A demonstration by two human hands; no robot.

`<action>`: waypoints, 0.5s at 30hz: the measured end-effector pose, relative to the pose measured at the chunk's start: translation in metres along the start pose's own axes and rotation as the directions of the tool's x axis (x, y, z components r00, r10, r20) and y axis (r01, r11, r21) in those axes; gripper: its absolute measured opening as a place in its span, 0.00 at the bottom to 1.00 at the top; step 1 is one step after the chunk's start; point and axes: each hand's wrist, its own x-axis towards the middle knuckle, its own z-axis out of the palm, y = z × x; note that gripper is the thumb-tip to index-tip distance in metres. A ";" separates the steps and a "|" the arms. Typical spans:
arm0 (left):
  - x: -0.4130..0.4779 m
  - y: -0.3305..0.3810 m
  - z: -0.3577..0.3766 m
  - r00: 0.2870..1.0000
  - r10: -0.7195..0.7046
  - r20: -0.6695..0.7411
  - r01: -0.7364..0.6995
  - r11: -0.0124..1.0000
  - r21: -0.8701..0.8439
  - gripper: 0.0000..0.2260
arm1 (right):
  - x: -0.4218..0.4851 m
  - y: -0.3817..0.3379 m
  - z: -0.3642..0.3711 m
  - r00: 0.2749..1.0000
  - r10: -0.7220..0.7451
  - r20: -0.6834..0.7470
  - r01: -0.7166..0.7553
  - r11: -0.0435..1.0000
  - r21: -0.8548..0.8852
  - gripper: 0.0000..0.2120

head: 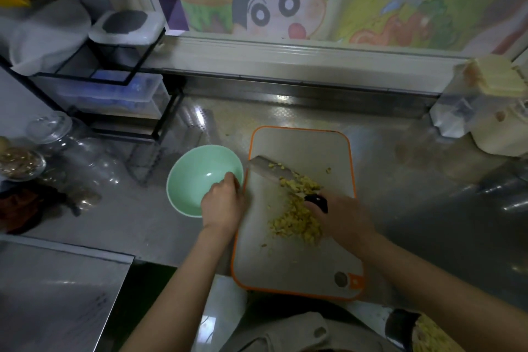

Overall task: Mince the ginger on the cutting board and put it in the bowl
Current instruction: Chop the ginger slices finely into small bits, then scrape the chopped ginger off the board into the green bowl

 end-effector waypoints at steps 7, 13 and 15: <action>-0.008 0.002 -0.015 0.928 0.231 -0.292 -0.321 0.893 -0.315 0.09 | 0.008 -0.007 -0.014 0.993 -0.080 -0.085 0.080 0.997 -0.012 0.18; 0.000 0.000 -0.042 0.686 0.719 0.108 -0.701 0.694 -0.165 0.25 | 0.024 -0.038 -0.004 0.935 -0.330 -0.127 0.330 0.944 -0.025 0.24; 0.003 -0.010 -0.043 0.643 0.740 0.200 -0.731 0.670 -0.129 0.26 | 0.029 -0.050 0.000 0.913 -0.398 -0.091 0.401 0.916 0.018 0.26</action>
